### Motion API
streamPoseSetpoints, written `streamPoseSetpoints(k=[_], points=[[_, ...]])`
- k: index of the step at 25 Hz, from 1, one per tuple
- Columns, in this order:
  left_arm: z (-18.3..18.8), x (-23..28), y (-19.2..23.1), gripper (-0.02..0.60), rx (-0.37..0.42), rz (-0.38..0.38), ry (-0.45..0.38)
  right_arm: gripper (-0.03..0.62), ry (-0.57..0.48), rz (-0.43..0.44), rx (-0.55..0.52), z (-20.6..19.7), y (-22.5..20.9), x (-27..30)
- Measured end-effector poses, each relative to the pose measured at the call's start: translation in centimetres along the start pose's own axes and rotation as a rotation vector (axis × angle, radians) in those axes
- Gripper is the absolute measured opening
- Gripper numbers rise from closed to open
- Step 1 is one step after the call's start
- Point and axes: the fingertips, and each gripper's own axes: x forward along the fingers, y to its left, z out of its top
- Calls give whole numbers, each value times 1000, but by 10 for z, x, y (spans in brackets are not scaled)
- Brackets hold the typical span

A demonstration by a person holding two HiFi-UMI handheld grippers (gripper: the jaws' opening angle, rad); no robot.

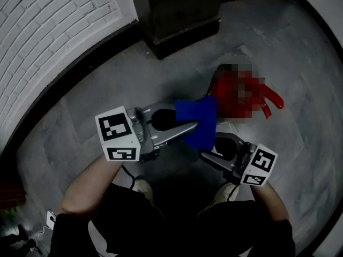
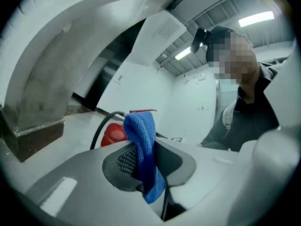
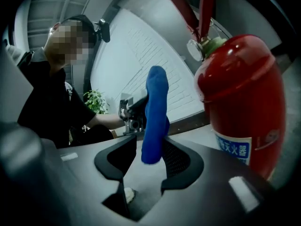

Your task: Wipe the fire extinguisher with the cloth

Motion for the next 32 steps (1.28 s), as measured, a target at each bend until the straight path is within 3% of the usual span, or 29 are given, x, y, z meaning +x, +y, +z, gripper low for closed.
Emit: streamPoseSetpoints(k=[4, 7, 11, 15, 18, 24, 32], points=[[38, 18, 3, 54, -54, 60, -138, 169, 5, -28, 36, -6, -6, -18], [45, 33, 16, 54, -119, 110, -179, 166, 25, -41, 42, -13, -8, -30], [31, 38, 53, 54, -175, 273, -118, 160, 44, -52, 49, -21, -7, -40], [17, 40, 72, 55, -193, 370, -57, 156, 56, -56, 47, -27, -9, -46], [10, 38, 80, 55, -219, 400, -57, 156, 57, -51, 52, -30, -10, -46], [-33, 28, 103, 52, -369, 475, 2, 146, 35, -37, 76, -34, -15, -45], [-93, 30, 120, 52, -363, 517, 148, 107, 71, 0, 54, -42, -12, -36]])
